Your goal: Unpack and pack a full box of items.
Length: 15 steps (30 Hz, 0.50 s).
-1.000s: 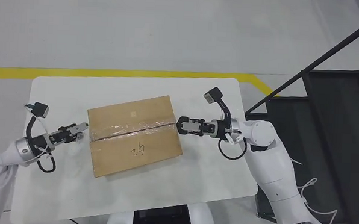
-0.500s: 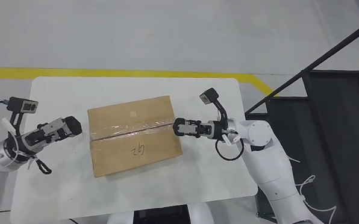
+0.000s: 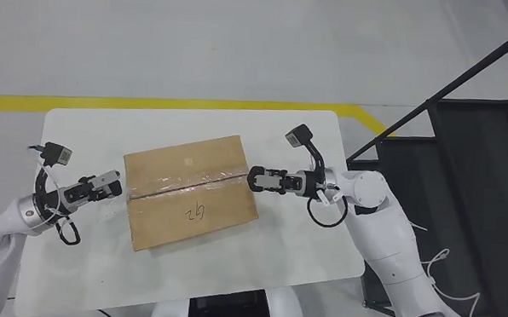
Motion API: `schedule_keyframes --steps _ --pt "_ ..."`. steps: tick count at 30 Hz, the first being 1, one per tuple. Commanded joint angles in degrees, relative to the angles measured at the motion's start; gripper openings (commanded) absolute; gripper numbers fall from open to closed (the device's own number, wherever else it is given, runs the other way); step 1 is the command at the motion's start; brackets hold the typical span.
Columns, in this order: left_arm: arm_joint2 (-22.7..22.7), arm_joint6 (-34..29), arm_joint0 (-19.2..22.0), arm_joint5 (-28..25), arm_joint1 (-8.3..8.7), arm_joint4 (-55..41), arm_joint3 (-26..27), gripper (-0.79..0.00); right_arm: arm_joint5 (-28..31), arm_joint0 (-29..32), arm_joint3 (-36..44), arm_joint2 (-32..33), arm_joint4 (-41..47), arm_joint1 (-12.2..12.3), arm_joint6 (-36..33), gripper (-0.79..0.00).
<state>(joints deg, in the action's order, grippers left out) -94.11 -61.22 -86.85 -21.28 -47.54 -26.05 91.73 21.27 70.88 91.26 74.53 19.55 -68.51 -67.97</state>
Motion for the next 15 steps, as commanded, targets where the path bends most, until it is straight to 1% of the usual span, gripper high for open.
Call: schedule_keyframes --steps 1,4,7,15 --pt "-0.71 -0.28 -0.86 0.10 0.05 -0.34 0.35 0.000 0.05 -0.12 -0.03 -0.31 0.04 0.06 0.03 0.000" --pt "-0.97 -0.13 -1.81 0.36 0.01 -0.39 0.66 0.000 0.07 -0.33 -0.14 -0.69 0.08 0.16 0.19 0.000" --pt "-0.12 0.19 -2.02 0.57 -0.15 -0.52 0.79 0.000 0.10 -0.47 -0.25 -0.89 0.08 0.30 0.33 0.000" --pt "2.99 1.54 -0.13 -0.11 -0.60 2.47 -0.86 0.000 0.14 0.16 -0.13 -0.49 0.08 0.82 0.91 0.000"
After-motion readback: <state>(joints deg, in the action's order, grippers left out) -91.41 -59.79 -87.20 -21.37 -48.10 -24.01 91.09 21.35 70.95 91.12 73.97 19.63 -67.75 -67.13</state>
